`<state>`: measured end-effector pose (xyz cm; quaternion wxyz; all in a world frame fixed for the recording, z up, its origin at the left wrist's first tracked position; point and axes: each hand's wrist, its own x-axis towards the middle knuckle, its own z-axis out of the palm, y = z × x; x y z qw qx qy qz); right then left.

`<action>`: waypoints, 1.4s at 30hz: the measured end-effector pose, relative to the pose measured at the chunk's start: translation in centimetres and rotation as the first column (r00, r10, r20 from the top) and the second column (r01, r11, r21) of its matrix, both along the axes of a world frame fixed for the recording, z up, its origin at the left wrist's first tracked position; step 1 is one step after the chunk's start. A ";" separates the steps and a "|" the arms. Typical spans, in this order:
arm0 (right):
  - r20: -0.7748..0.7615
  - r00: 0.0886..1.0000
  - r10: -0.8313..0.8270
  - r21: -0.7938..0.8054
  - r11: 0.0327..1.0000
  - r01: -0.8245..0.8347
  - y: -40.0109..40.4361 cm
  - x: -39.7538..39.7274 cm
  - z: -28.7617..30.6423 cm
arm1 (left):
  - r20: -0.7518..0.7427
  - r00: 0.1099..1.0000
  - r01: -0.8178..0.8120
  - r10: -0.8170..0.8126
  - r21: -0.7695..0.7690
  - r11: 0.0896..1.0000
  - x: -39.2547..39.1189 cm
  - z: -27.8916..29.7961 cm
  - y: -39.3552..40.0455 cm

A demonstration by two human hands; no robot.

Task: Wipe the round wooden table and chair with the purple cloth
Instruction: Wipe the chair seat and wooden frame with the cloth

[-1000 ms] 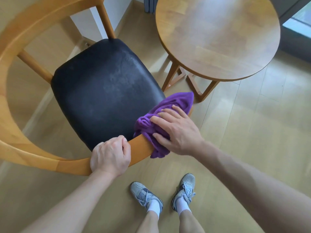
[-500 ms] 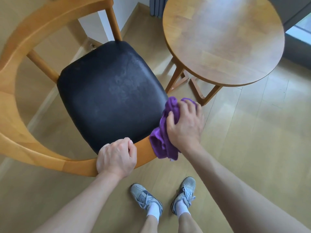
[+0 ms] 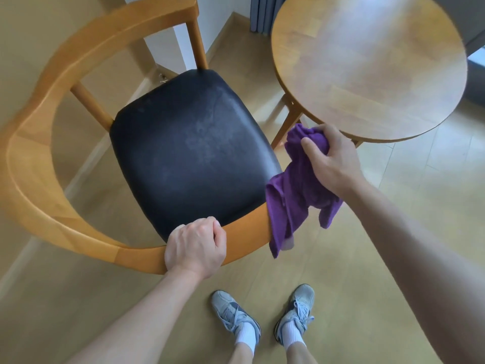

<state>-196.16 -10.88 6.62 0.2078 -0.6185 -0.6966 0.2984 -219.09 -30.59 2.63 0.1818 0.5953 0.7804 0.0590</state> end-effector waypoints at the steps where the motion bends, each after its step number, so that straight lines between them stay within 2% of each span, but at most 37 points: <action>1: -0.008 1.000 0.007 0.034 0.999 -0.007 0.8 0.3 1.1 | 0.000 1.000 -0.001 0.001 0.008 1.000 0.0 0.0 0.0; 6: 0.033 0.998 0.054 0.275 0.960 -0.061 2.9 1.8 7.2 | -0.013 1.000 -0.002 0.002 0.018 1.000 0.0 -0.1 0.1; 9: 0.184 0.976 0.121 0.373 0.910 -0.183 0.0 1.7 7.8 | -0.017 1.000 0.006 -0.006 0.025 1.000 0.0 -0.1 0.0; 11: 0.318 0.927 0.198 0.300 0.907 -0.296 -3.8 1.1 6.5 | -0.021 1.000 0.009 -0.008 0.029 1.000 -0.1 -0.1 0.0; 13: 0.421 0.843 0.335 0.111 0.903 -0.414 -8.6 0.2 4.1 | -0.025 1.000 0.010 -0.009 0.028 1.000 -0.1 -0.3 0.0; 15: 0.422 0.763 0.490 -0.075 0.857 -0.510 -13.0 -0.4 2.4 | -0.018 1.000 0.008 -0.007 0.017 1.000 -0.2 -0.4 -0.1; 16: 0.367 0.792 0.487 -0.081 0.865 -0.495 -14.1 -0.5 1.9 | -0.018 1.000 0.004 -0.004 0.021 1.000 -0.2 -0.3 -0.1; 18: 0.246 0.918 0.311 0.068 0.939 -0.336 -13.6 -0.5 1.4 | -0.022 1.000 0.004 -0.003 0.028 1.000 -0.1 -0.3 0.0; 20: 0.237 0.964 0.117 0.202 0.965 -0.167 -11.1 -0.3 1.0 | -0.024 1.000 0.014 -0.014 0.021 1.000 -0.1 -0.3 0.1; 21: 0.280 0.955 0.095 0.182 0.972 -0.150 -9.7 -0.4 0.8 | -0.028 0.999 0.016 -0.016 0.017 1.000 -0.1 -0.3 0.1; 24: 0.444 0.859 0.255 -0.074 0.966 -0.248 -7.7 -1.8 -0.9 | -0.018 1.000 0.019 -0.019 0.020 1.000 -0.2 -0.3 0.1; 25: 0.469 0.830 0.300 -0.105 0.953 -0.285 -7.5 -2.0 -1.4 | -0.021 1.000 0.019 -0.018 0.028 0.999 -0.2 -0.3 0.0; 31: 0.486 0.782 0.390 -0.003 0.896 -0.445 -9.8 -4.1 -2.2 | -0.062 0.997 0.037 -0.035 0.028 0.999 0.0 0.0 0.2; 36: 0.397 0.771 0.497 0.102 0.811 -0.576 -8.6 -3.6 -2.8 | -0.051 0.998 0.027 -0.027 0.017 0.999 0.2 0.4 0.4; 38: 0.396 0.802 0.447 0.165 0.825 -0.541 -6.6 -2.2 -3.0 | -0.055 0.998 0.024 -0.024 0.009 1.000 0.1 0.2 0.3; 39: 0.404 0.833 0.379 0.173 0.863 -0.476 -5.7 -1.7 -3.1 | -0.050 0.998 0.023 -0.023 0.007 1.000 0.1 0.2 0.3; 42: 0.373 0.928 0.018 0.110 0.992 -0.064 -4.4 -1.8 -3.3 | -0.027 0.999 0.026 -0.025 0.004 1.000 0.0 0.1 0.1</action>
